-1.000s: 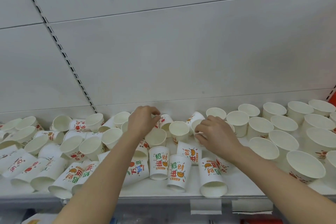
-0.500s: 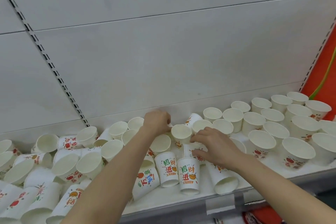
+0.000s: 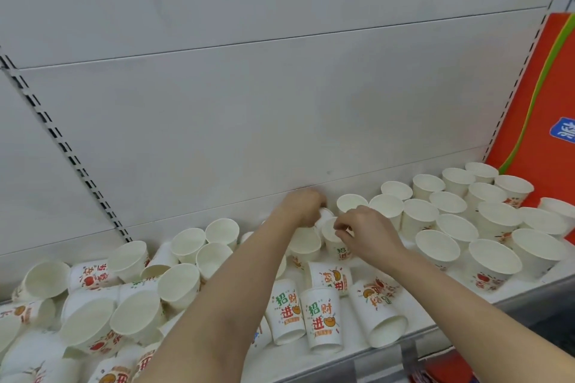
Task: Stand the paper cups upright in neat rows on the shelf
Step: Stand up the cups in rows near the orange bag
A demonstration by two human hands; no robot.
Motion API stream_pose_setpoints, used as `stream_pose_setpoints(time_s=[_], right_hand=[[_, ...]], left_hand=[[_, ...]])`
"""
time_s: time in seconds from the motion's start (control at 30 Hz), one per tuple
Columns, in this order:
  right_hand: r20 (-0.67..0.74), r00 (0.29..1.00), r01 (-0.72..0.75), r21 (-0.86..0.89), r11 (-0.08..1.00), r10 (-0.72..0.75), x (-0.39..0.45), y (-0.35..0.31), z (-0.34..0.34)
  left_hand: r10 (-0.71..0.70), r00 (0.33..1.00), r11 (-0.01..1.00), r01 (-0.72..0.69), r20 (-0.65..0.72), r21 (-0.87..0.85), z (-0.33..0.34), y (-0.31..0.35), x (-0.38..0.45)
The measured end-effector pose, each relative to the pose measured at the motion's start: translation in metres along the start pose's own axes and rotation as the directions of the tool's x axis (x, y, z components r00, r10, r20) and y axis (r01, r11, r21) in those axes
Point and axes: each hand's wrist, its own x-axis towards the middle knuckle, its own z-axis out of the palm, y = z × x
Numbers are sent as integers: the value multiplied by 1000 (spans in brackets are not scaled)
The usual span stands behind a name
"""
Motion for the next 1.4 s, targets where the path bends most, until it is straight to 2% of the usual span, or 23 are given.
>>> stream_pose_setpoints(time_s=[0.1,0.2,0.33,0.4,0.47,0.53,0.57,0.7,0.77,0.87,1.0,1.07,1.2,1.3,1.4], right_hand=[[-14,999,35,37,999,-35,0,-3,3],[4,988,153,117,981,-154,-11,-5,3],[170,924,321,141,937,-342,-30,-4,2],[254,895,345,131,929,-368,-33,-3,4],[282,875,366,143,919,-393,-34,-3,5],[310,859,374,166,912,-409,-35,-2,7],[323,851,379,168,910,-414,-35,-2,9],[353,847,380,121,917,-397,-35,-1,14],[356,845,386,109,916,-398,-35,-3,15],[345,832,429,95,898,-434,-36,-5,16],[328,829,470,28,882,-452,-38,-6,17],[305,827,492,15,870,-473,-38,-7,19],[265,839,496,-14,868,-475,-35,-9,21],[219,845,508,-48,860,-487,-35,-4,18],[148,837,541,-81,837,-526,-35,2,16]], left_hand=[[-15,997,998,10,-74,-66,-7,-9,-4],[-38,989,991,19,-140,-131,-11,-16,-15],[29,979,998,-41,-201,-56,0,-14,-33],[42,980,991,-66,-194,-114,1,-15,-41],[-32,967,982,-16,-254,-187,-5,-25,-51],[-132,945,982,84,-299,-168,-11,-41,-61],[-164,950,983,134,-266,-129,-12,-49,-66],[-233,972,972,233,22,15,-3,-58,-78],[-244,970,967,244,-6,70,7,-53,-77],[-235,961,962,251,-144,105,11,-43,-74],[-347,887,919,386,-304,78,7,-45,-72],[-420,860,900,435,-289,-11,7,-48,-70],[-535,828,827,472,-170,-304,10,-56,-71],[-561,812,803,485,-165,-346,11,-61,-81],[-572,779,810,488,-257,-326,5,-56,-96]])
